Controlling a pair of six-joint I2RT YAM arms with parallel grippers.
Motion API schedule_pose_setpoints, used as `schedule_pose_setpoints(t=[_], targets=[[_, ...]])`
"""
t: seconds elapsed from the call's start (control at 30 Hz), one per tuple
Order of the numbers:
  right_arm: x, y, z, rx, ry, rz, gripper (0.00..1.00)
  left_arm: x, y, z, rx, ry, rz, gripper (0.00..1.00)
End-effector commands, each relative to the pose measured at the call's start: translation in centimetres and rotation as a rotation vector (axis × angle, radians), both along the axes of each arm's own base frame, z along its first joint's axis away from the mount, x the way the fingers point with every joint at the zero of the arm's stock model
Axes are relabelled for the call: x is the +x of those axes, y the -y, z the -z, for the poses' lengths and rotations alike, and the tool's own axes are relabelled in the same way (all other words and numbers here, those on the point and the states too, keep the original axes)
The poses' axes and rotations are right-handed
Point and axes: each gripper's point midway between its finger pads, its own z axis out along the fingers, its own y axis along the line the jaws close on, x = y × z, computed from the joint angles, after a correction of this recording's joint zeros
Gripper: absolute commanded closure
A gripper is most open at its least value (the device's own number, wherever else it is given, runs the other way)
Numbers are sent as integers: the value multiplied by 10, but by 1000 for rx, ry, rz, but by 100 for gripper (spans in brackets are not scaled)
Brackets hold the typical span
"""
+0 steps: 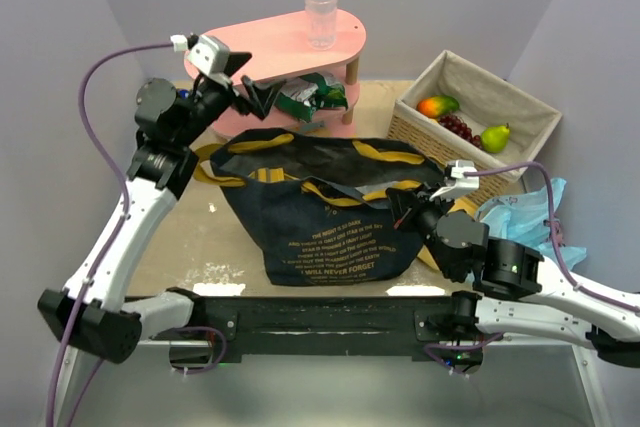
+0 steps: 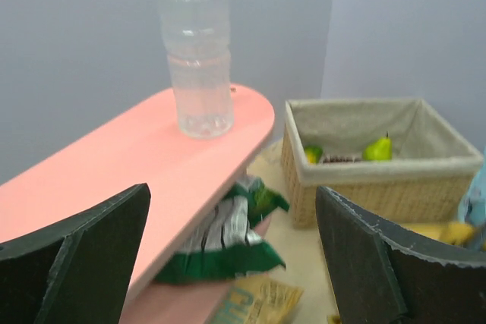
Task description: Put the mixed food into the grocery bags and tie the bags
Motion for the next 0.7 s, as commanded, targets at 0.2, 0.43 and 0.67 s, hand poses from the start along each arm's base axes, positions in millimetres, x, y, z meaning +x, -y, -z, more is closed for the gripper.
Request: schedule_pose_setpoints(t=[0.2,0.43,0.67], targets=[[7,-12,0,27,6,18,100,60,31,-70,-247,221,94,5],[5,-21,-4,56,10,-22,100,99,56,-46,-166,244,154,4],[5,-21,-4,44,12,-21,100,129,68,-29,-126,217,154,5]])
